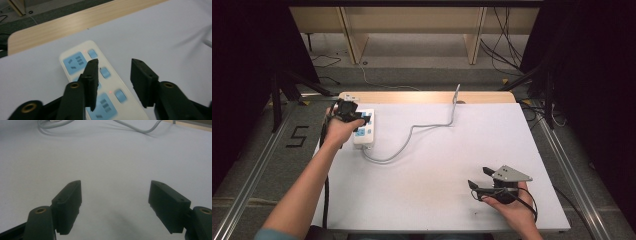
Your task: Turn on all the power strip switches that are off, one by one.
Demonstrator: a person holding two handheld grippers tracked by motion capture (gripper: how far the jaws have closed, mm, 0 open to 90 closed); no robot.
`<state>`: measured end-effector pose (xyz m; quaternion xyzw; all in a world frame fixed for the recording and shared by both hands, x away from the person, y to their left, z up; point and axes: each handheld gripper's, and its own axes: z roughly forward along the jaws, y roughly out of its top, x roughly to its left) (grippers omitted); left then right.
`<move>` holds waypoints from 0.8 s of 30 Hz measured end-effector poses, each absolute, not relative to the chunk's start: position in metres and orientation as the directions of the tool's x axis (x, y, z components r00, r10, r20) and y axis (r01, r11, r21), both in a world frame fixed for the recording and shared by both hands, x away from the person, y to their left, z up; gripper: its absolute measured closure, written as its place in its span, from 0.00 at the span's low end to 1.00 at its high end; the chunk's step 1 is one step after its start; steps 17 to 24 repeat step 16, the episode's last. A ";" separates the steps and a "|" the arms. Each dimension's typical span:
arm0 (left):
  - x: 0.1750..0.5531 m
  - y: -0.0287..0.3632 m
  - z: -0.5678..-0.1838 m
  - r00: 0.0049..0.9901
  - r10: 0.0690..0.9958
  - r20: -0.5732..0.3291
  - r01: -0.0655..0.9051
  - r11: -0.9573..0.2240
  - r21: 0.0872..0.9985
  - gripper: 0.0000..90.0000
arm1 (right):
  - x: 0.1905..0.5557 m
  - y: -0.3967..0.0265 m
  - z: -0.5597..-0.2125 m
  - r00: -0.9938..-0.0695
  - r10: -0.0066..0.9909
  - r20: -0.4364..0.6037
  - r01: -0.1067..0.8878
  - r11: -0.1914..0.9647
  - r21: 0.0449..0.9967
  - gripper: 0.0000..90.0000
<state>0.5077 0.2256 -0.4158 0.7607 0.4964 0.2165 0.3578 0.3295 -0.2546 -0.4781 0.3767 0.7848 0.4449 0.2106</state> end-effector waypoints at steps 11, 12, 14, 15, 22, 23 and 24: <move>0.366 0.202 -0.447 0.570 0.821 -0.045 0.487 -0.293 0.823 0.25 | 0.330 -0.252 -0.479 -0.634 0.774 0.000 0.401 0.328 0.855 0.31; 0.366 0.202 -0.447 0.570 0.821 -0.045 0.487 -0.293 0.823 0.25 | 0.330 -0.251 -0.479 -0.633 0.774 0.001 0.402 0.328 0.855 0.31; 0.356 0.197 -0.451 0.583 0.812 -0.032 0.475 -0.308 0.824 0.24 | 0.330 -0.251 -0.479 -0.632 0.775 0.000 0.403 0.328 0.855 0.31; 0.352 0.194 -0.453 0.592 0.806 -0.022 0.466 -0.320 0.825 0.23 | 0.330 -0.250 -0.478 -0.632 0.775 -0.001 0.402 0.329 0.854 0.31; 0.349 0.192 -0.455 0.603 0.798 -0.014 0.461 -0.334 0.822 0.23 | 0.330 -0.250 -0.478 -0.632 0.775 -0.001 0.402 0.329 0.854 0.31; 0.349 0.192 -0.455 0.603 0.798 -0.014 0.461 -0.334 0.822 0.23 | 0.330 -0.250 -0.478 -0.632 0.775 -0.001 0.402 0.329 0.854 0.31; 0.349 0.192 -0.455 0.603 0.798 -0.014 0.461 -0.334 0.822 0.23 | 0.330 -0.250 -0.478 -0.632 0.775 -0.001 0.402 0.329 0.854 0.31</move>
